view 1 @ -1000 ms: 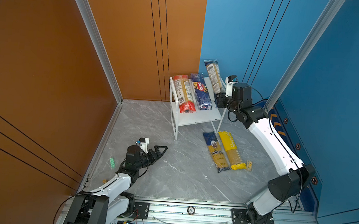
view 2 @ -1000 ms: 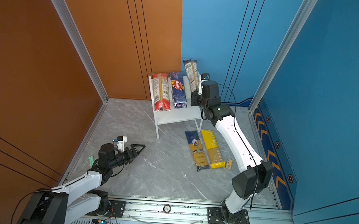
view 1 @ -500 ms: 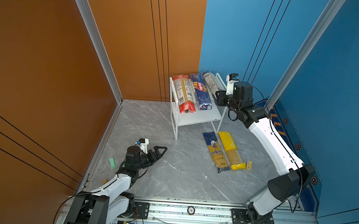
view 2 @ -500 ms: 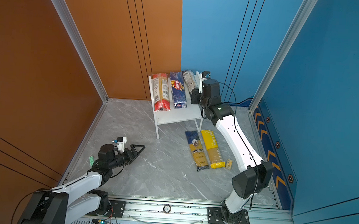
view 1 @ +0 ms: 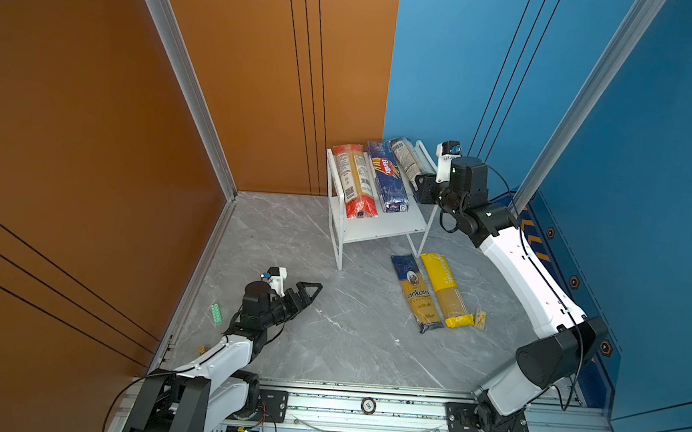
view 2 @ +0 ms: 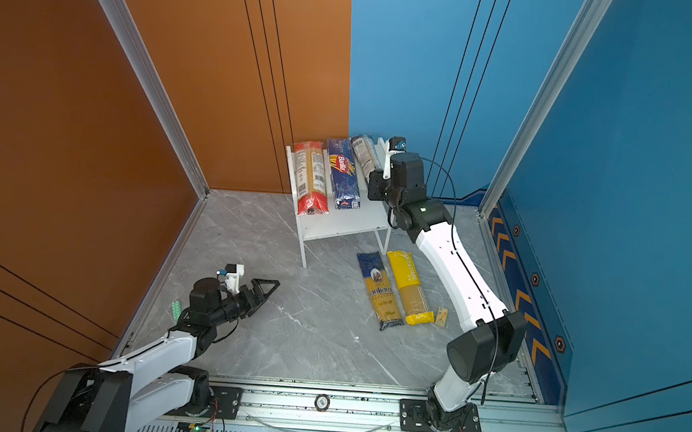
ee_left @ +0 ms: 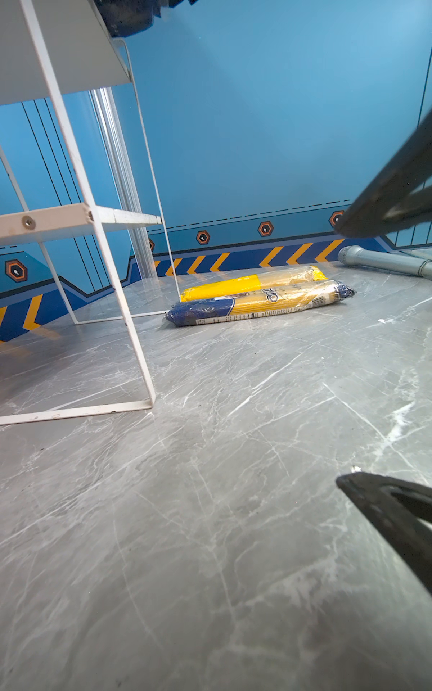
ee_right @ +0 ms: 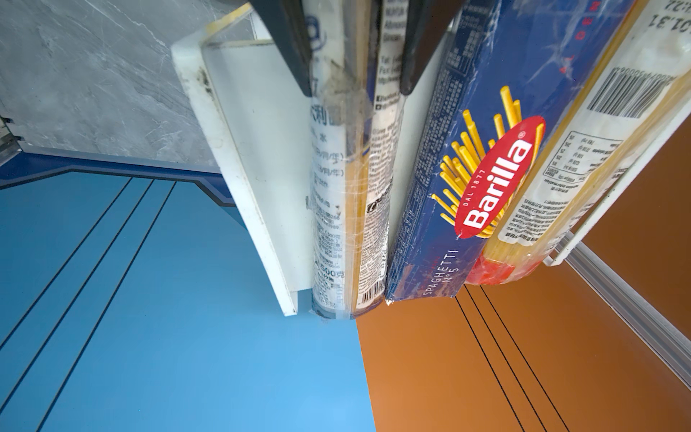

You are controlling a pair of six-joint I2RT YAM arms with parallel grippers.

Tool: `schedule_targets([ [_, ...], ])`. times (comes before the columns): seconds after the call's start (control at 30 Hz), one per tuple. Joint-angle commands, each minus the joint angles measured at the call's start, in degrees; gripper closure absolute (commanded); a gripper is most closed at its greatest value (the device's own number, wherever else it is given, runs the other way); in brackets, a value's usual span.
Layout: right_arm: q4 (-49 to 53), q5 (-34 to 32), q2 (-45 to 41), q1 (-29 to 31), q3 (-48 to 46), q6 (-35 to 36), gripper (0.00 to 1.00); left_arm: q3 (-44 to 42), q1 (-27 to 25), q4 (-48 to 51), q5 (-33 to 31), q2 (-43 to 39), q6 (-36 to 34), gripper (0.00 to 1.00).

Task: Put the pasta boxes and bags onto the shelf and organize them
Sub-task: 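Tip the bag down onto the shelf and open the right gripper, then withdraw the right gripper from the shelf toward the bags on the table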

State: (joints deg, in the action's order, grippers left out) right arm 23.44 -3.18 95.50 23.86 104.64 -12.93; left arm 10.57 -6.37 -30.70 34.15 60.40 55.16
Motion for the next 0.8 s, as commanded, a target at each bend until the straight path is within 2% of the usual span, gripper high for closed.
schedule_targets([
  [0.0, -4.6, 0.6, 0.0, -0.1, 2.4, -0.4, 0.61, -0.2, 0.5, -1.1, 1.4, -0.5, -0.1, 0.02],
  [0.17, -4.6, 0.6, -0.1, -0.1, 2.4, -0.4, 0.55, -0.1, 0.5, -1.1, 1.5, -0.5, -0.1, 0.02],
  [0.77, -3.3, 0.9, -1.4, -0.1, 2.5, 0.6, 0.50, -0.2, 0.5, -1.1, 1.6, -0.9, 0.1, 0.02],
])
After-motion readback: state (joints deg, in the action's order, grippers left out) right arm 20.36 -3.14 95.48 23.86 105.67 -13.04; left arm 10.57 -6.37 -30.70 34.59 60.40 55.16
